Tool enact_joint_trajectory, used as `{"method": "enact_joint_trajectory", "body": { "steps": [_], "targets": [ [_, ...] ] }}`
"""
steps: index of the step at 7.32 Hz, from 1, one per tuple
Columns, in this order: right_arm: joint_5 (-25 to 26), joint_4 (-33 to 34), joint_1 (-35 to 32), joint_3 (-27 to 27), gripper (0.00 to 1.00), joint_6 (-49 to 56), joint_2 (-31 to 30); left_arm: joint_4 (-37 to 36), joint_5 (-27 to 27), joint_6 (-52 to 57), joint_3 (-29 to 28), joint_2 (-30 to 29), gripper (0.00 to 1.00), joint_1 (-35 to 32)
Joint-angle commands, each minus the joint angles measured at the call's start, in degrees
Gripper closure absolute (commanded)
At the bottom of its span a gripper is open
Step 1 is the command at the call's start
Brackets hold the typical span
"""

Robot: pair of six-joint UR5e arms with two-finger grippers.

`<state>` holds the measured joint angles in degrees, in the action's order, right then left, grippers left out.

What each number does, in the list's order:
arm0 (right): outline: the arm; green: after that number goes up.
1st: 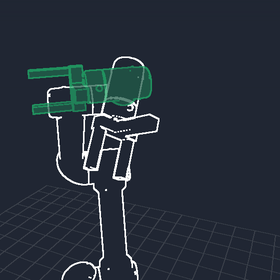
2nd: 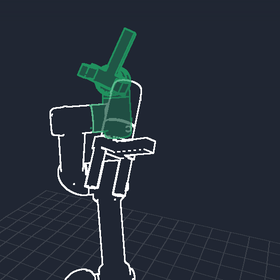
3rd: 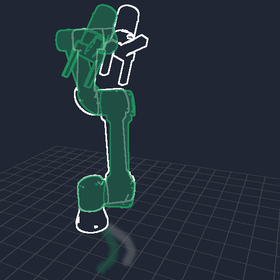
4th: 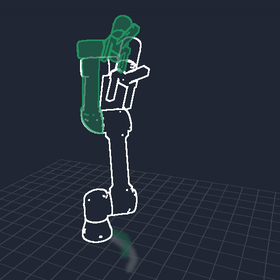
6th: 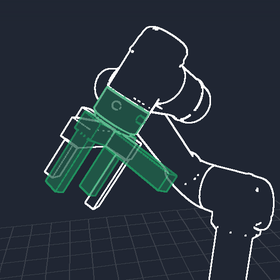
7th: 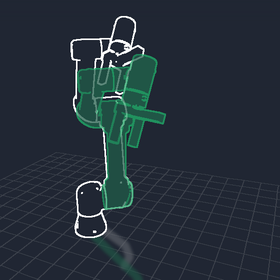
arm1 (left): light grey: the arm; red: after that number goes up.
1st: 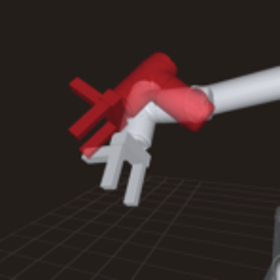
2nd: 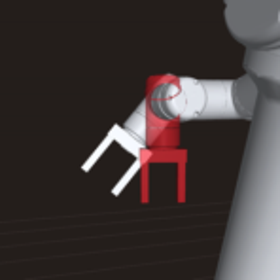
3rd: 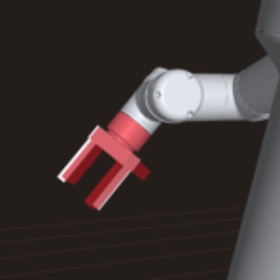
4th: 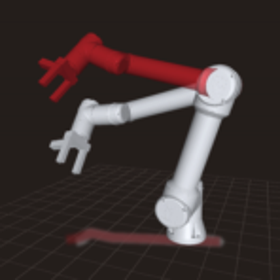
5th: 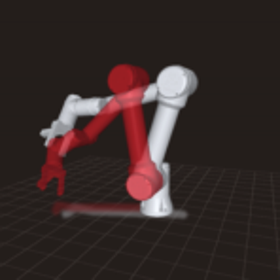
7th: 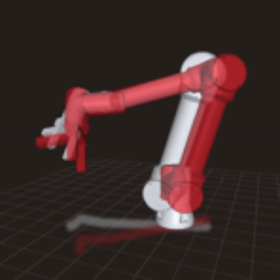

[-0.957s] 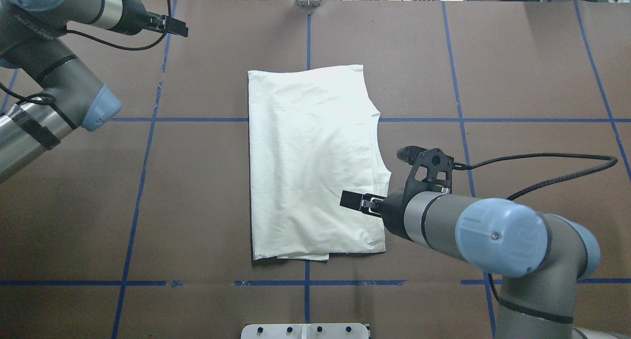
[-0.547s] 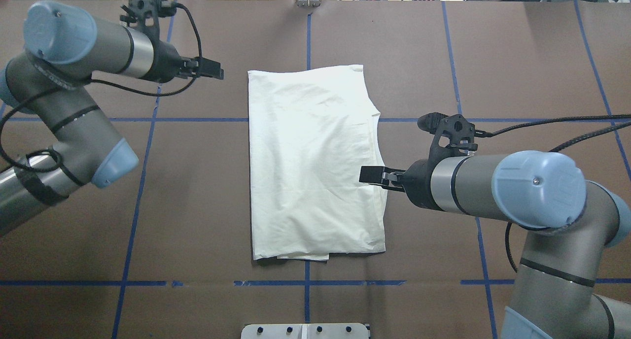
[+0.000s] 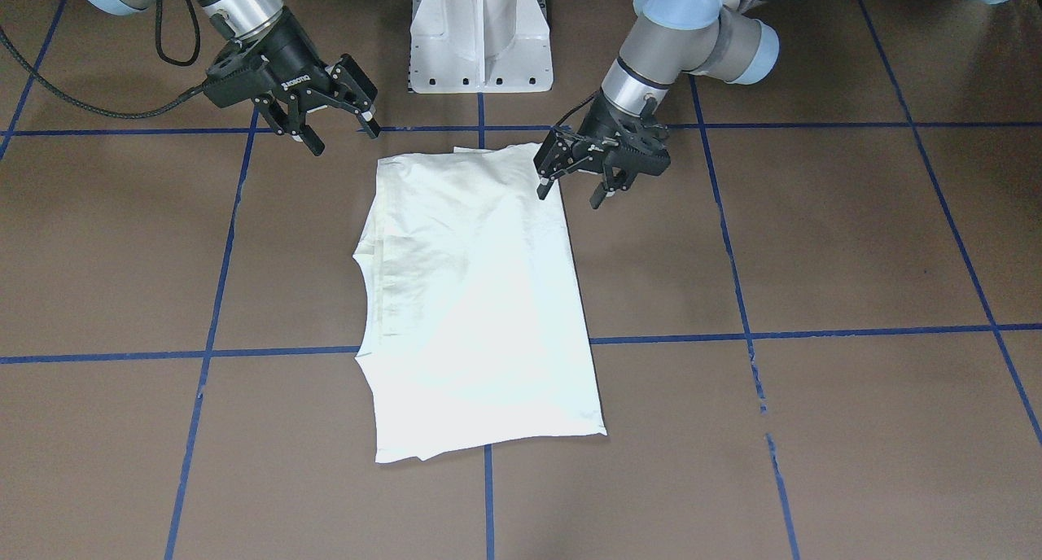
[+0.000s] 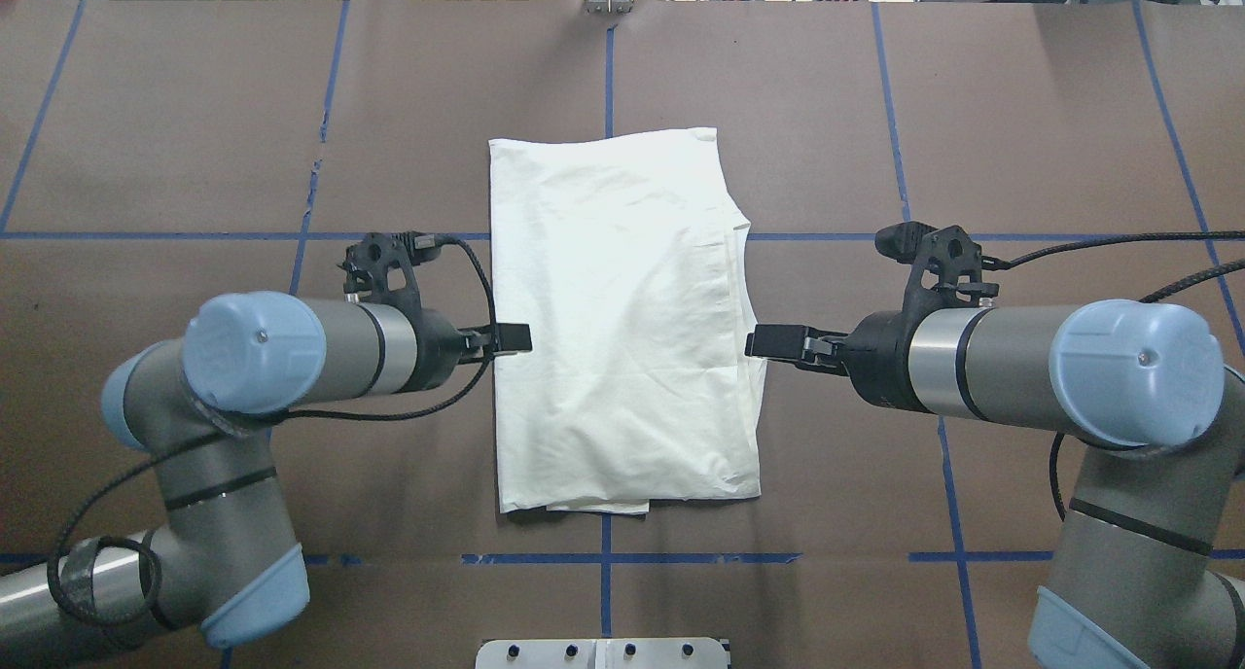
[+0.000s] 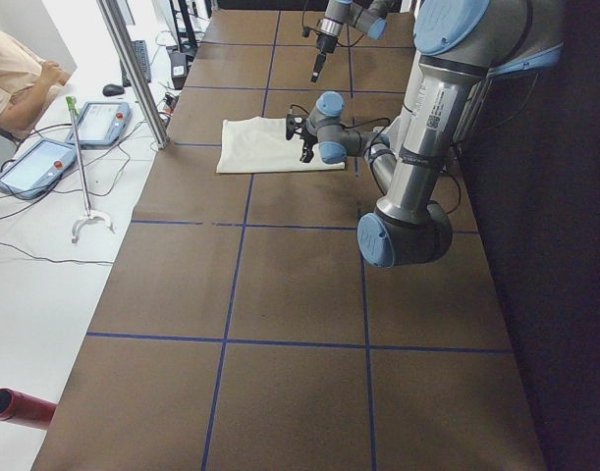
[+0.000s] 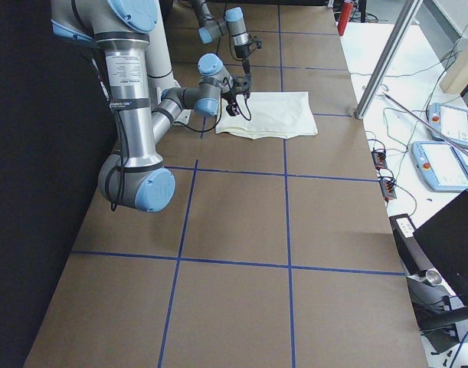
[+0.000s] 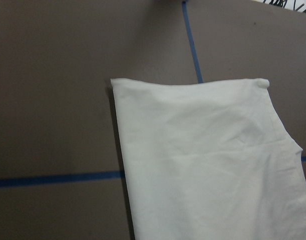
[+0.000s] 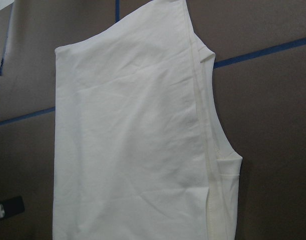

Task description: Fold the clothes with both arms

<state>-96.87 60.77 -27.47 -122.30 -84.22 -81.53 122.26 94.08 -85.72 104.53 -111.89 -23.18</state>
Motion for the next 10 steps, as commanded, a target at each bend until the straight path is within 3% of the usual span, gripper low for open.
{"method": "enact_joint_trajectory", "body": {
  "steps": [1, 5, 8, 9, 10],
  "targets": [
    [0.3, -0.2, 0.0, 0.2, 0.00, -0.3, -0.2, -3.2, -3.5, -8.3, 0.6, 0.4, 0.36, 7.4],
    [0.6, -0.1, -0.1, 0.6, 0.00, -0.3, -0.5, -9.8, -3.4, -8.2, 1.6, 0.2, 0.36, 10.0],
    [0.8, -0.2, 0.0, 0.7, 0.00, -0.3, -0.5, -9.8, -3.3, -8.2, 1.6, 0.2, 0.36, 10.8],
    [0.8, -0.2, 0.0, 0.7, 0.00, -0.4, -0.5, -9.8, -3.3, -8.2, 1.6, 0.2, 0.38, 10.9],
    [0.8, -0.2, 0.0, 0.7, 0.00, -0.4, -0.5, -9.9, -3.4, -8.2, 1.6, 0.2, 0.48, 10.9]
  ]
}}
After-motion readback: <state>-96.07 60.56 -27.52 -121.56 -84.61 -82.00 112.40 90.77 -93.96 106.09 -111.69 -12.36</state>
